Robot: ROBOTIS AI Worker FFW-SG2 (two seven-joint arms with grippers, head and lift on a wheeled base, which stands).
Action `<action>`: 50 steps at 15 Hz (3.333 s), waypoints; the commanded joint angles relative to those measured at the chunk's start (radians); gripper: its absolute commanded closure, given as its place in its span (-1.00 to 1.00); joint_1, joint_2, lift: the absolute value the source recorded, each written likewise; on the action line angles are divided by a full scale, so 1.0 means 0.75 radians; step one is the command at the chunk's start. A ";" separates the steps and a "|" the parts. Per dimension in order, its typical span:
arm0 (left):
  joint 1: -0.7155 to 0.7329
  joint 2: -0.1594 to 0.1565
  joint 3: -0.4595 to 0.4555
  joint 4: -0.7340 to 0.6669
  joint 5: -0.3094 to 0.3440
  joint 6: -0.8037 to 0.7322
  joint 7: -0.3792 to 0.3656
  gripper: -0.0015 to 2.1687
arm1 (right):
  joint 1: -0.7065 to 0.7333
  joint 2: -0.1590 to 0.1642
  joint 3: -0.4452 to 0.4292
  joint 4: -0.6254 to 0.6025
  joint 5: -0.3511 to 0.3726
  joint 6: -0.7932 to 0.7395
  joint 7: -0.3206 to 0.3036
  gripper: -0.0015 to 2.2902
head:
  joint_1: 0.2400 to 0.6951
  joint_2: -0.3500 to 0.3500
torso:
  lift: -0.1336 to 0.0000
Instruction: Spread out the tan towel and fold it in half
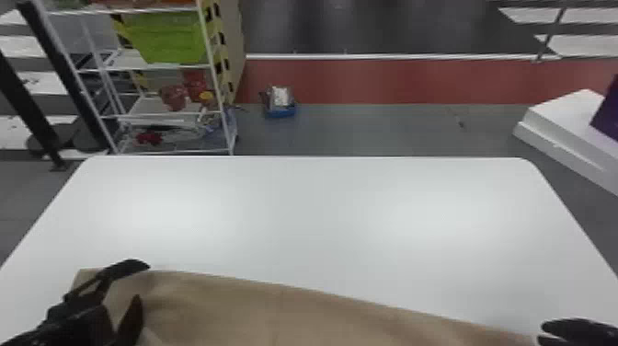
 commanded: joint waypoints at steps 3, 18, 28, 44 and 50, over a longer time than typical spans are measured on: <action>0.005 -0.003 0.003 -0.010 0.014 -0.004 -0.021 -0.70 | -0.065 0.004 0.175 0.069 0.153 -0.011 0.009 -0.15 | 1.00 0.10 | -0.85; 0.012 -0.007 0.010 -0.012 0.023 -0.004 -0.014 -0.80 | -0.337 -0.033 0.391 0.349 0.497 -0.129 0.009 -0.13 | 1.00 0.15 | -0.85; 0.022 -0.025 0.061 -0.082 0.068 -0.004 -0.023 -0.89 | -0.535 -0.033 0.402 0.490 0.605 -0.199 0.009 -0.13 | 1.00 0.11 | -0.85; 0.003 -0.137 0.147 -0.482 1.107 1.117 0.176 -0.89 | -0.505 0.434 0.205 -0.076 0.274 0.202 -0.534 -0.84 | 1.00 0.43 | -0.85; 0.095 -0.137 0.085 -0.485 1.327 1.219 0.403 -0.89 | -0.382 0.453 0.258 -0.025 0.208 -0.162 -0.771 -0.84 | 1.00 0.41 | -0.85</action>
